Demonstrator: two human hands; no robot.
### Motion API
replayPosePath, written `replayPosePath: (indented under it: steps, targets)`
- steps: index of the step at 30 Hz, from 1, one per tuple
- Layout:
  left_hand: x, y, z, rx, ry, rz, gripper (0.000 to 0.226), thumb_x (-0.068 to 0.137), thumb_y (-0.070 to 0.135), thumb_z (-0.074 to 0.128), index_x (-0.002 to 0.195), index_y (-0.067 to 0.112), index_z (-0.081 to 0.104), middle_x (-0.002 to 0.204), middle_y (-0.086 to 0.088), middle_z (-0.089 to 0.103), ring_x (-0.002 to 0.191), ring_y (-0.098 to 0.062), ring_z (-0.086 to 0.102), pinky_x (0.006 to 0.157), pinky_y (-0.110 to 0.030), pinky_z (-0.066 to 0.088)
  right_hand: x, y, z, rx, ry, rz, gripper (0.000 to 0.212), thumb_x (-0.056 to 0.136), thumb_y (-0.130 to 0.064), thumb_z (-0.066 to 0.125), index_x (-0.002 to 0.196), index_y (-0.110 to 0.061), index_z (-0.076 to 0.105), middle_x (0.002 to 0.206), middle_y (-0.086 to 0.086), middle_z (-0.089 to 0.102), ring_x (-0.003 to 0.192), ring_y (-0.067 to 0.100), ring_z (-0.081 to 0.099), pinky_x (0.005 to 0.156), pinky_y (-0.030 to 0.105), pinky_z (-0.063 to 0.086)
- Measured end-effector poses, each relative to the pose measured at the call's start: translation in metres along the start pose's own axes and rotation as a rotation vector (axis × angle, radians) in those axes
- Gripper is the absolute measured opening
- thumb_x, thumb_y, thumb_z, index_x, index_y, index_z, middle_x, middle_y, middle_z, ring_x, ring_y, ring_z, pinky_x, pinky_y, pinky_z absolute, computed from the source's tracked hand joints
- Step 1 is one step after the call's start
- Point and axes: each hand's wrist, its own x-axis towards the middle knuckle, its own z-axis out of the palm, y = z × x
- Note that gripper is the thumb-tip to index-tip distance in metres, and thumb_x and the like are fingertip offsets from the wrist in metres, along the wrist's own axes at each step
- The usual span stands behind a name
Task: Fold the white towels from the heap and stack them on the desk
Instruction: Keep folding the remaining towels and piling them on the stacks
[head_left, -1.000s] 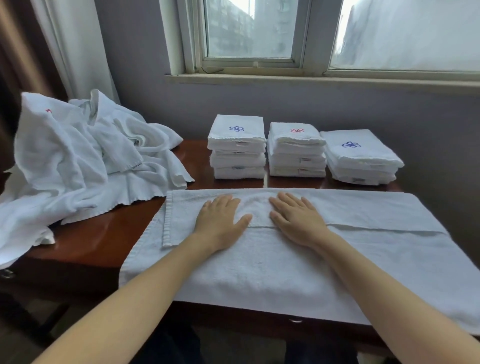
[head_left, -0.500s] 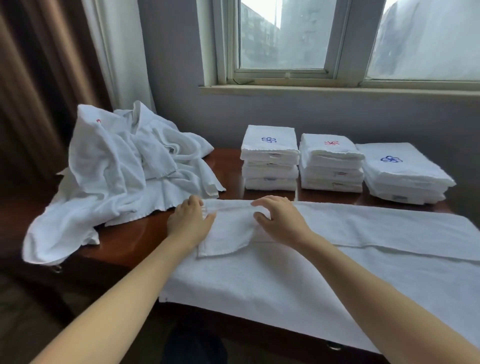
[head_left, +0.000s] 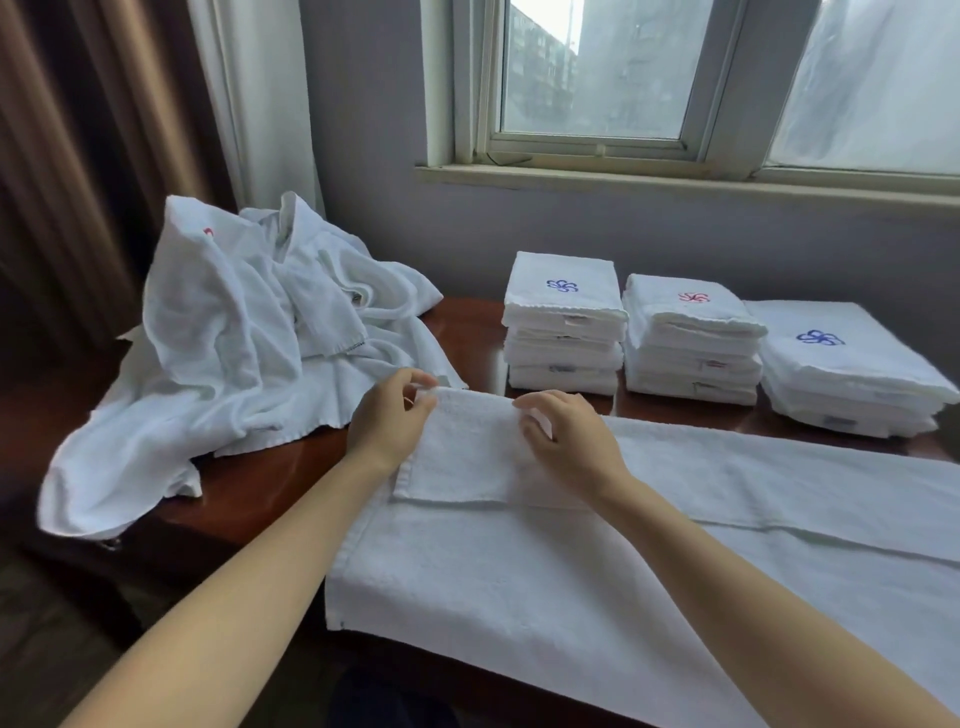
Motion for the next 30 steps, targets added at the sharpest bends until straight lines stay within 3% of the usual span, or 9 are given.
replayPosePath:
  steps: [4,8,10,12,14,16,19,24,30]
  targets:
    - [0.017,-0.001,0.004,0.108,-0.014,0.015,0.008,0.095,0.025,0.06,0.099,0.032,0.063,0.097,0.009,0.063,0.08,-0.007,0.058,0.065,-0.024,0.044,0.008,0.005,0.003,-0.055,-0.075,0.021,0.035,0.098,-0.019,0.048,0.131,-0.021,0.06,0.133,-0.005,0.06,0.127,0.016,0.048,0.116,0.042,0.025]
    - [0.014,-0.002,0.013,0.453,0.025,0.128,0.033,0.094,0.012,0.056,0.125,0.022,0.061,0.121,-0.005,0.052,0.11,-0.024,0.053,0.087,-0.035,0.044,0.009,0.012,0.011,-0.143,-0.231,0.036,0.047,0.1,-0.022,0.039,0.148,-0.023,0.041,0.153,-0.005,0.04,0.146,0.013,0.025,0.122,0.043,0.007]
    - [0.005,0.002,0.02,0.382,0.048,0.3,0.032,0.093,0.008,0.055,0.122,0.02,0.064,0.12,-0.004,0.053,0.111,-0.021,0.052,0.087,-0.032,0.043,0.01,0.014,0.018,-0.168,-0.306,0.049,0.05,0.102,-0.027,0.035,0.152,-0.023,0.033,0.159,-0.004,0.03,0.15,0.013,0.016,0.122,0.043,0.002]
    - [-0.006,0.005,0.03,0.277,-0.098,0.378,0.029,0.098,0.014,0.049,0.121,0.022,0.065,0.124,0.003,0.058,0.115,-0.015,0.053,0.092,-0.03,0.044,0.012,0.014,0.024,-0.228,-0.39,0.071,0.053,0.104,-0.035,0.029,0.155,-0.024,0.024,0.163,-0.003,0.019,0.151,0.013,0.008,0.122,0.044,-0.002]
    - [-0.014,0.003,0.04,0.29,-0.296,0.344,0.035,0.103,0.024,0.041,0.135,0.024,0.057,0.142,0.007,0.052,0.133,-0.012,0.044,0.109,-0.03,0.035,0.015,0.014,0.029,-0.272,-0.44,0.091,0.055,0.104,-0.04,0.023,0.156,-0.023,0.018,0.165,-0.001,0.01,0.151,0.013,0.002,0.122,0.045,-0.005]
    - [-0.013,-0.001,0.044,0.42,-0.432,0.305,0.046,0.106,0.034,0.031,0.15,0.025,0.038,0.16,0.006,0.029,0.148,-0.011,0.021,0.121,-0.031,0.014,0.017,0.013,0.033,-0.287,-0.445,0.1,0.056,0.104,-0.04,0.02,0.157,-0.023,0.015,0.165,-0.001,0.007,0.151,0.013,0.0,0.121,0.045,-0.006]
    - [-0.003,-0.004,0.04,0.583,-0.565,0.247,0.055,0.105,0.045,0.02,0.157,0.029,0.012,0.165,0.005,0.001,0.151,-0.01,-0.004,0.122,-0.033,-0.003,0.016,0.014,0.033,-0.272,-0.424,0.09,0.056,0.104,-0.04,0.022,0.157,-0.023,0.017,0.165,-0.001,0.009,0.151,0.012,0.001,0.121,0.043,-0.006]
    - [-0.003,-0.007,0.039,0.673,-0.573,0.228,0.065,0.099,0.061,0.016,0.157,0.032,0.006,0.166,0.002,-0.004,0.151,-0.015,-0.011,0.122,-0.039,-0.005,0.011,0.017,0.023,-0.277,-0.436,0.08,0.056,0.104,-0.043,0.025,0.156,-0.026,0.019,0.165,-0.001,0.01,0.151,0.013,0.002,0.121,0.038,-0.004]
    - [-0.011,-0.009,0.026,0.686,-0.585,0.2,0.076,0.093,0.072,0.016,0.157,0.034,0.003,0.165,0.003,-0.009,0.151,-0.016,-0.011,0.123,-0.04,0.0,-0.015,0.013,0.013,-0.385,-0.44,0.21,0.061,0.099,-0.058,0.02,0.155,-0.036,0.011,0.165,-0.002,0.001,0.152,0.025,-0.007,0.118,0.055,-0.008]
